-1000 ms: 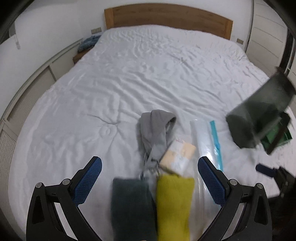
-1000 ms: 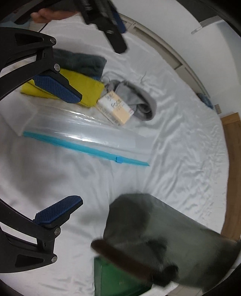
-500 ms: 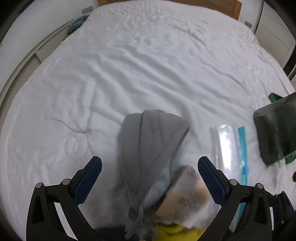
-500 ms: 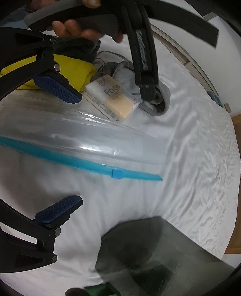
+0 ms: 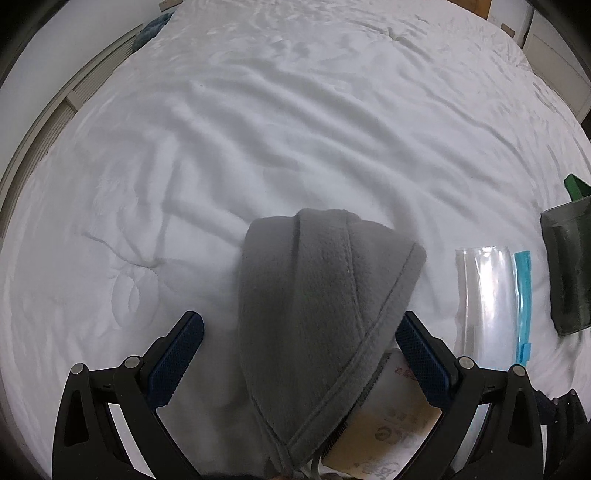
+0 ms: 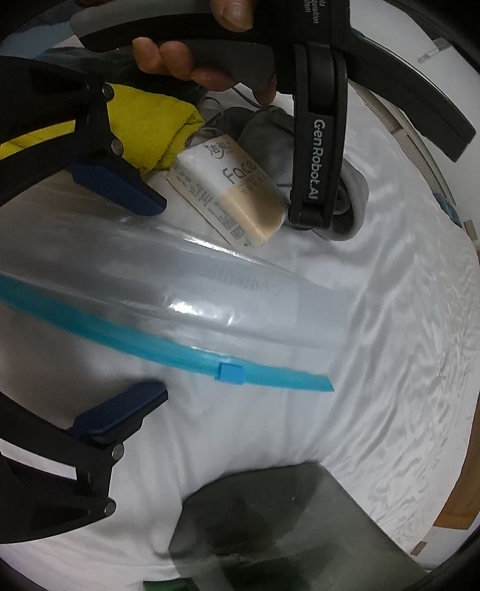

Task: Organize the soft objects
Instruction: 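Grasp the grey fleece hat with the left gripper while the right gripper grasps the clear zip bag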

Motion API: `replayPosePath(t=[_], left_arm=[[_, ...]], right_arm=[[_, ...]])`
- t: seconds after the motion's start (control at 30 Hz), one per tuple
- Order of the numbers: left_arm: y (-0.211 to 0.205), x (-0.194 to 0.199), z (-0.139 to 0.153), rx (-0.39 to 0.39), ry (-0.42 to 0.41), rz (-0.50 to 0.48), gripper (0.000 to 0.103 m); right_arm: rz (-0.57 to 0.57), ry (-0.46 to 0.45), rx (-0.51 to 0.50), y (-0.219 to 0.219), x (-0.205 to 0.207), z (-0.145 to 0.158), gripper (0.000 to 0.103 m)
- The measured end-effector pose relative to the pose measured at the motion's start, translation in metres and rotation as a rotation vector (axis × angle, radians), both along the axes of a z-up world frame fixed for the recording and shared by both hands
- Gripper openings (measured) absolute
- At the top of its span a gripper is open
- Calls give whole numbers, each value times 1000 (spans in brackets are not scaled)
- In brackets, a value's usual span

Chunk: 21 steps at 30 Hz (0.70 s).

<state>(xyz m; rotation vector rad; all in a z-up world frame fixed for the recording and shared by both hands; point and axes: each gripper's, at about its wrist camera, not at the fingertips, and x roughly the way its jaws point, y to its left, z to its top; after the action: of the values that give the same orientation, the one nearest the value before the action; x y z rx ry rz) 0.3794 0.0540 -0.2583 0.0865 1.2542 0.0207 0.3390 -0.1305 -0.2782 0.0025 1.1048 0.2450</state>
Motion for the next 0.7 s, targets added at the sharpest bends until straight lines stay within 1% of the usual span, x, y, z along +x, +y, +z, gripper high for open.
replayPosePath(t=[0.03,0.2,0.27,0.33,0.4,0.47,0.5,0.57,0.6,0.67,0.7], left_arm=[[-2,1,-1,0,1,0,102],[2,3,-3,-2,2,-1,98],[-1,6,-5,-10,7,0,88],[-1,8,-7,-30,16,-2,80],[-4,7,-8,-39,17,-14,73],[-6,8,-8,-49,18,-28,62],[-8,8,-9,-44,17,-30,61],[-9,8,-9,-38,12,-31,52],[-9,8,-9,-44,11,-30,49],[-8,7,-9,-39,6,-18,34],[-5,6,-9,-44,6,-16,32]], right_arm=[[6,-3,-5,2,1,-1,82],[19,-3,-19,9,4,-6,70],[24,-11,-23,11,3,-5,61],[32,-17,-29,12,3,-4,42],[46,-17,-30,13,3,-5,30],[60,-20,-33,13,1,-4,26],[65,-22,-34,13,1,-4,22],[78,-26,-37,12,-1,-3,20],[82,-28,-37,12,-2,-3,18],[88,-27,-30,11,-2,-2,16],[90,-27,-28,10,-2,-2,15]])
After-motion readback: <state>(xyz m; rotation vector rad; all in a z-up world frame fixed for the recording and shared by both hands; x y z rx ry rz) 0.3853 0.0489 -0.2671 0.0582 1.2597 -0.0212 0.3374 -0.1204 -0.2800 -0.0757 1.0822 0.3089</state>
